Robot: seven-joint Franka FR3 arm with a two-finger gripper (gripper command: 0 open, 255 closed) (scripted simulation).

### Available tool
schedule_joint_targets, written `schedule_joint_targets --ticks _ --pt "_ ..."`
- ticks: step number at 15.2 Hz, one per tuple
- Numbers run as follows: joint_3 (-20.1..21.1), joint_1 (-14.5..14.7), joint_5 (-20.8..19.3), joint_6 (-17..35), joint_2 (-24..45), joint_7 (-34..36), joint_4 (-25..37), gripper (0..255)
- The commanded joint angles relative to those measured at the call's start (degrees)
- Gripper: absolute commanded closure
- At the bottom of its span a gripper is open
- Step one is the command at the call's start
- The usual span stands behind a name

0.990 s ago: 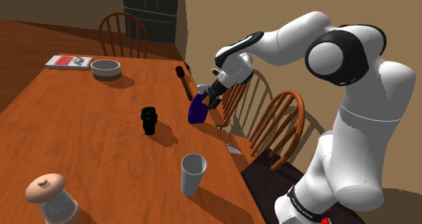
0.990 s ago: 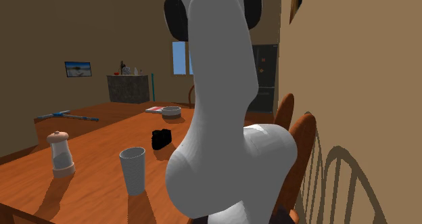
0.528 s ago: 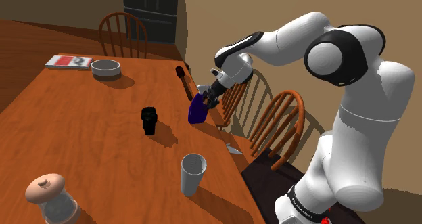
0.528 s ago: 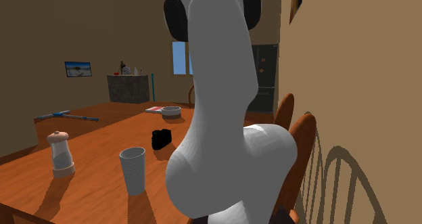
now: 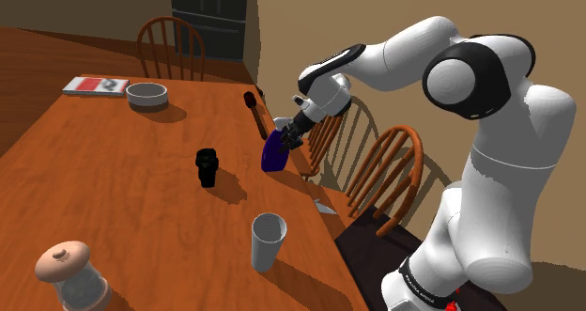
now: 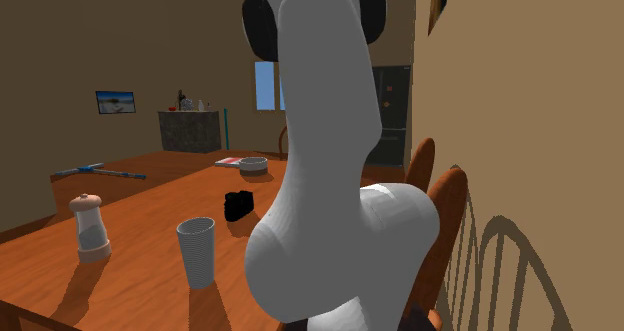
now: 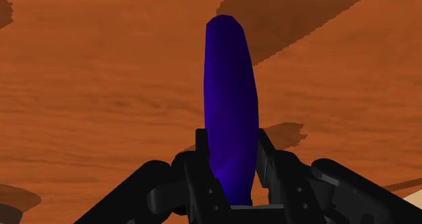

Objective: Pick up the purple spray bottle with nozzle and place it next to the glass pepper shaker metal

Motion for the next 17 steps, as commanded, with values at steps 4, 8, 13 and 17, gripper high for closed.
schedule_joint_targets --ticks 4,8,13,17 --pt "-0.7 0.6 -2.2 -0.6 -1.8 2.0 0.1 255" --pt "-1.6 1.3 -5.1 -1.5 -4.2 4.8 0.4 255" --pt "-2.4 2.0 -8.6 -2.8 -7.1 8.2 1.1 255" --pt "-2.9 2.5 -11.3 -4.0 -9.2 10.9 1.9 255"
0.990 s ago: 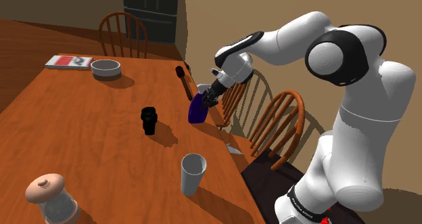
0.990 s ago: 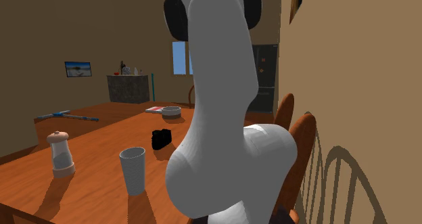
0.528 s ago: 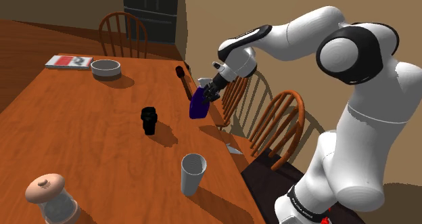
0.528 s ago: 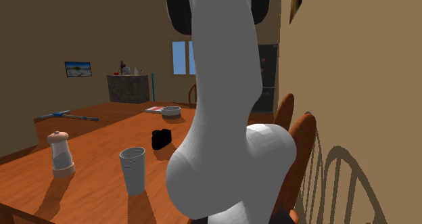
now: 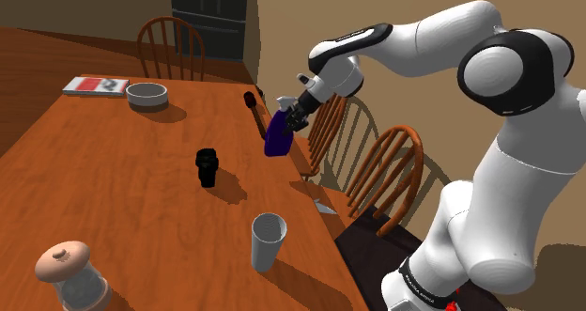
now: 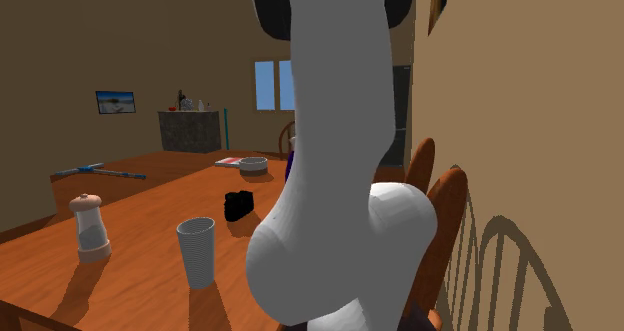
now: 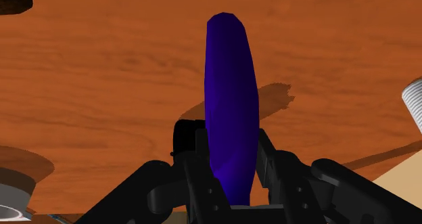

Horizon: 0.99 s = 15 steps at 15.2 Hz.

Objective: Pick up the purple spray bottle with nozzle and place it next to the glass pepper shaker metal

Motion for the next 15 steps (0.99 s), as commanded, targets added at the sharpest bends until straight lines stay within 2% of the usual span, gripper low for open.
schedule_joint_targets --ticks 1,15 --pt "-0.2 0.3 -1.4 -0.5 -1.1 1.4 0.3 255" --pt "-0.8 1.0 -9.1 -6.1 -6.9 10.0 4.9 255"
